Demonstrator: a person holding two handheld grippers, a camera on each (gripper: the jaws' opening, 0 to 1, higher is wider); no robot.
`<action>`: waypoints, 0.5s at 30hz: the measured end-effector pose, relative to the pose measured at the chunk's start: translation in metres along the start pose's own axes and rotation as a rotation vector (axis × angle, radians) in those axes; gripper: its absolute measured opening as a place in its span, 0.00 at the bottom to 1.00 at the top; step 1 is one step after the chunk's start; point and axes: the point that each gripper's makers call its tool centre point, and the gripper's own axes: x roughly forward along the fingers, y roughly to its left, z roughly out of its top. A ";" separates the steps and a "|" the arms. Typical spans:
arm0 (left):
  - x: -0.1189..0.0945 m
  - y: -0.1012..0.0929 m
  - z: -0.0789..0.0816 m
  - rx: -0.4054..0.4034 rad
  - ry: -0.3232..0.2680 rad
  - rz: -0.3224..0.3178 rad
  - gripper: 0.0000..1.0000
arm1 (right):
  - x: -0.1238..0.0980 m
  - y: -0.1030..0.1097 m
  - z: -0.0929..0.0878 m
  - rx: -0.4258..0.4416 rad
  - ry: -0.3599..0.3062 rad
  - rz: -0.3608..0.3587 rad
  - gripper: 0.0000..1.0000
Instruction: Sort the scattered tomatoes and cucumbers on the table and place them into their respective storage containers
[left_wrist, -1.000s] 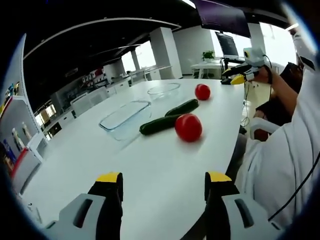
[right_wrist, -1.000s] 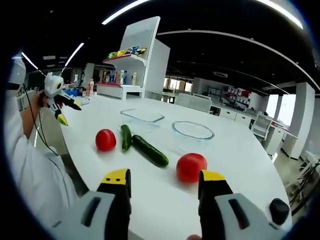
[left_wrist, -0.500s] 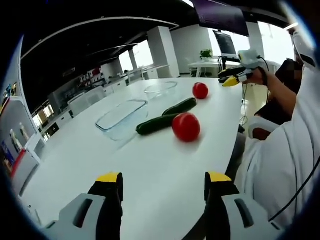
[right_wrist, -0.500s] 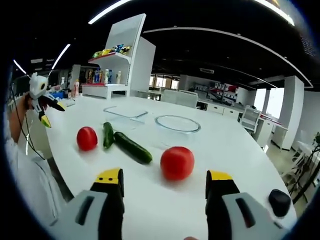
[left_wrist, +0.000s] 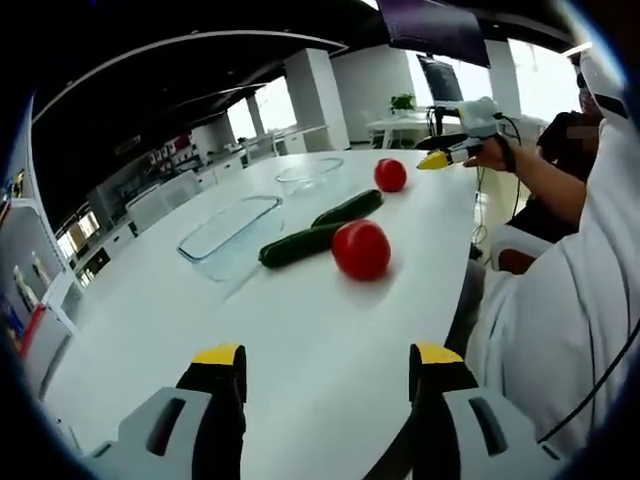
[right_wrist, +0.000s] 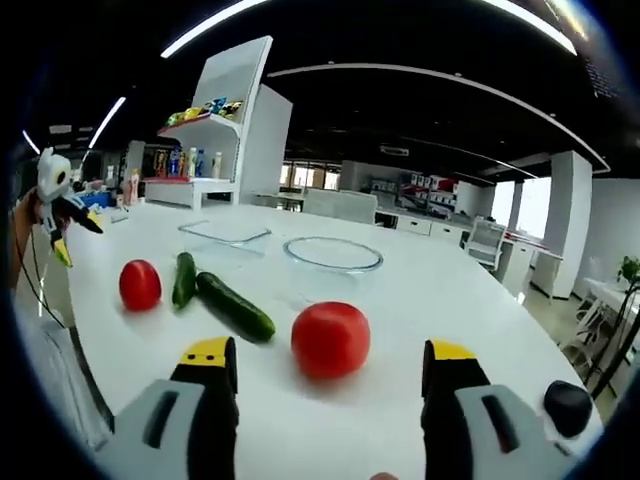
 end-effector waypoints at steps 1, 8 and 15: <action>-0.001 -0.001 0.002 0.003 -0.005 -0.002 0.65 | 0.003 0.001 -0.003 0.007 0.009 0.013 0.72; 0.004 -0.002 -0.004 -0.003 0.001 -0.018 0.64 | 0.021 -0.002 -0.005 0.027 -0.010 -0.002 0.75; 0.005 -0.005 -0.009 -0.001 0.008 -0.033 0.63 | 0.039 0.000 -0.015 0.047 0.001 -0.002 0.70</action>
